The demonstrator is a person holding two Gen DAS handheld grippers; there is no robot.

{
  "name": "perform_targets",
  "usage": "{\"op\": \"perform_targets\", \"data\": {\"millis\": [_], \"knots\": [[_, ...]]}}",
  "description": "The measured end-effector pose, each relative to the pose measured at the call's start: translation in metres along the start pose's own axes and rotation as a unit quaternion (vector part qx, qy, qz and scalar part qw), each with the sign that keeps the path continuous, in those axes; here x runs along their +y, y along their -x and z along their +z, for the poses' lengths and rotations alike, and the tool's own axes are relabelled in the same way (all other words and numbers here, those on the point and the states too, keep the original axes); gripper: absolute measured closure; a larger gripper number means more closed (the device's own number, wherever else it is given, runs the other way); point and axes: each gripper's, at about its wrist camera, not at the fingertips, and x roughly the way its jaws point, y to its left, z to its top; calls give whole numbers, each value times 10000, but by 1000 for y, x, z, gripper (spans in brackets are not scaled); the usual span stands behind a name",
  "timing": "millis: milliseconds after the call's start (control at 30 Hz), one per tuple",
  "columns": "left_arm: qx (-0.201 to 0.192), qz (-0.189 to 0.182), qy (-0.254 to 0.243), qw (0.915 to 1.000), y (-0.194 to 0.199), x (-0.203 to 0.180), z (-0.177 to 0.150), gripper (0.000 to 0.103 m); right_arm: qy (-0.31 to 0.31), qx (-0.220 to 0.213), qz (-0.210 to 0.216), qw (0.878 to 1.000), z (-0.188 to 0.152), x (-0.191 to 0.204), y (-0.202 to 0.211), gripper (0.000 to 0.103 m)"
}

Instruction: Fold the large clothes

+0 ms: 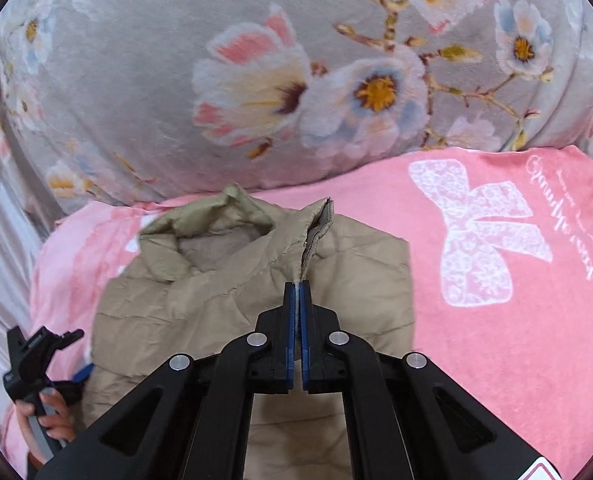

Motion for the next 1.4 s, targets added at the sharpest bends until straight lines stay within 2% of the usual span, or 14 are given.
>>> {"op": "perform_targets", "data": {"millis": [67, 100, 167, 200, 267, 500, 667, 800, 933, 967, 1067, 1167, 1233, 1400], "knots": [[-41, 421, -214, 9989, -5, -2, 2, 63, 12, 91, -154, 9998, -10, -7, -9, 102], [-106, 621, -338, 9974, -7, -3, 2, 65, 3, 166, -205, 9997, -16, -11, -15, 102], [-188, 916, -576, 9940, -9, -4, 0, 86, 8, 356, -343, 9988, -32, -18, -31, 102], [-250, 1166, -742, 9901, -11, -6, -2, 90, 24, 410, -393, 9984, -37, -19, -35, 102], [-311, 1342, -1030, 9851, -13, -9, -5, 93, 37, 566, -481, 9972, -51, -22, -49, 102], [-563, 2055, -2071, 9548, -20, -27, -22, 94, 45, 772, -638, 9950, -85, -26, -74, 102], [-855, 2500, -2726, 9251, -28, -36, -39, 94, 146, 747, -748, 9943, -100, -21, -83, 101], [-926, 2630, -2893, 9157, -30, -37, -41, 94, 542, 695, -1069, 9904, -104, -7, -87, 98], [-946, 2957, -3332, 8903, -34, -50, -51, 94, 466, 796, -1051, 9902, -102, -10, -76, 95], [-942, 2982, -3444, 8852, -27, -54, -54, 94, 267, 819, -1120, 9900, -100, -14, -64, 94], [-1007, 2803, -3557, 8859, -8, -68, -61, 94, -61, 382, -1176, 9923, -91, -15, -29, 86], [-1181, 2592, -3806, 8798, 4, -99, -70, 94, 2, 83, -778, 9969, -76, 8, -11, 86], [-1191, 2403, -3955, 8784, 1, -120, -78, 94, 226, 102, -457, 9986, -67, 33, -14, 86], [-1123, 2462, -4293, 8617, -36, -145, -96, 93, 649, 353, -283, 9969, -72, 76, -54, 86]]}}
